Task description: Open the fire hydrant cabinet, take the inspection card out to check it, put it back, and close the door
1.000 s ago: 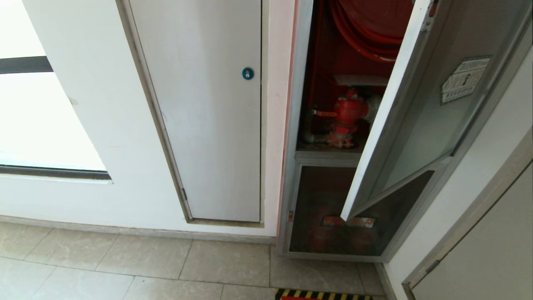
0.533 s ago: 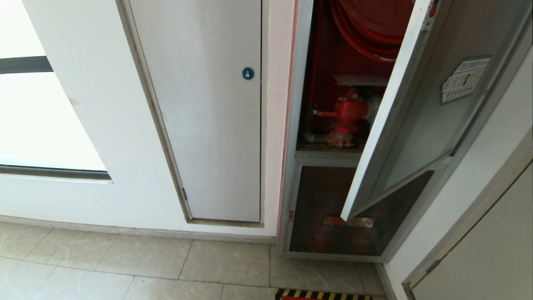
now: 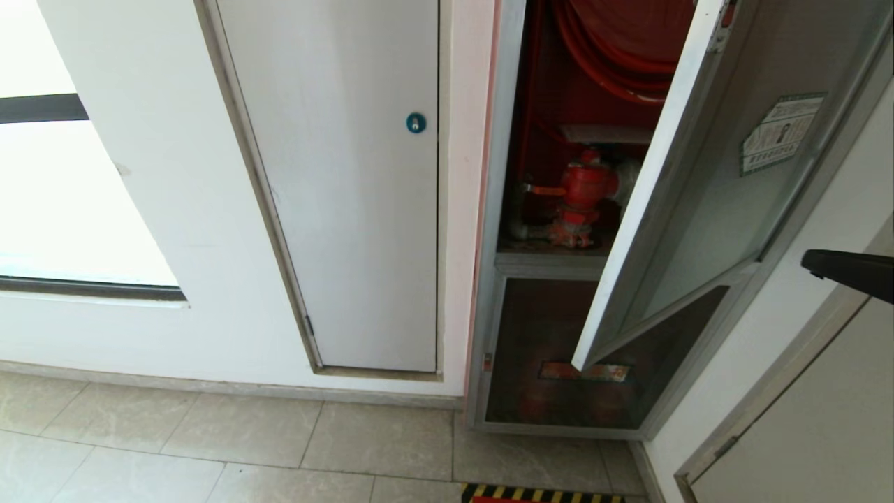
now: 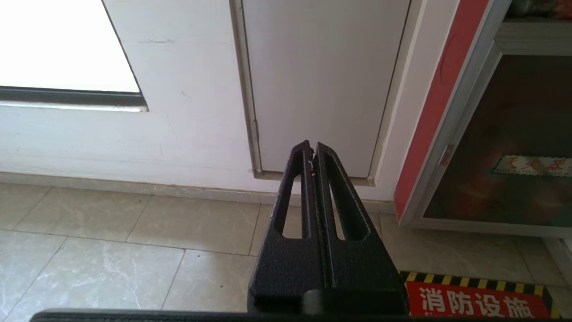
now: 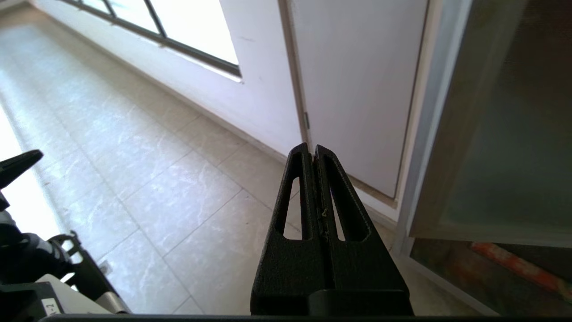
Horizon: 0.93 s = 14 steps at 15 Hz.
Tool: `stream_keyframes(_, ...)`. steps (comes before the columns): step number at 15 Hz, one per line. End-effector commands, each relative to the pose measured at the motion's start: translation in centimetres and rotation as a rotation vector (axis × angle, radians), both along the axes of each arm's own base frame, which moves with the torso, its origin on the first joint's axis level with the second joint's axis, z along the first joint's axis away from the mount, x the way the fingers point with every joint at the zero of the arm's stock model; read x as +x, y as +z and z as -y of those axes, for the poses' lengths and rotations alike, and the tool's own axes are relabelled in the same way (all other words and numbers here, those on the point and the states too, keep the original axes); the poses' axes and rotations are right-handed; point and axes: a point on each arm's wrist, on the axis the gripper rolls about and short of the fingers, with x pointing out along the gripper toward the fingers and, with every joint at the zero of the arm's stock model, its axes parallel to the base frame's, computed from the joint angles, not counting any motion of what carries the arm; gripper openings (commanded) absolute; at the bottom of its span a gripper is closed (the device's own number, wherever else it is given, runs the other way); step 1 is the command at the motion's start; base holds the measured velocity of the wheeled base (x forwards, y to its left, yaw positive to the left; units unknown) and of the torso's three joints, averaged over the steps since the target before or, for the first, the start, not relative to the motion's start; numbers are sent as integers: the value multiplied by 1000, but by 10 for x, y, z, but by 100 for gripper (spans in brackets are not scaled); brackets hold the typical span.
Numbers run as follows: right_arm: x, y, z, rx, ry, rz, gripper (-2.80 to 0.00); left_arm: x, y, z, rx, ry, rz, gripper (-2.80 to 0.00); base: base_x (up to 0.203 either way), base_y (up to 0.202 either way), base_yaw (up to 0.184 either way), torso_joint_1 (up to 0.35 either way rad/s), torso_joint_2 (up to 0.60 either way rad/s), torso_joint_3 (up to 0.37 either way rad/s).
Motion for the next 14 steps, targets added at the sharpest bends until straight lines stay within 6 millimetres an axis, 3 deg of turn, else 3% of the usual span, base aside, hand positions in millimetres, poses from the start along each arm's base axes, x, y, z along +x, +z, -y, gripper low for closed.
stream_keyframes(1, 21, -3, -9, -10, 33, -50, -280, 1, -5, 0, -2, 1, -18, -280, 0, 0, 0, 0, 0, 0)
stream_keyframes(9, 75, 1, -28, 35, 7, 4, -280, 2, -5, 0, -1, 1, -18, -280, 0, 0, 0, 0, 0, 0)
stream_keyframes(14, 93, 8, -49, 69, 13, -4, -280, 1, -5, 0, 0, 1, -18, -280, 0, 0, 0, 0, 0, 0)
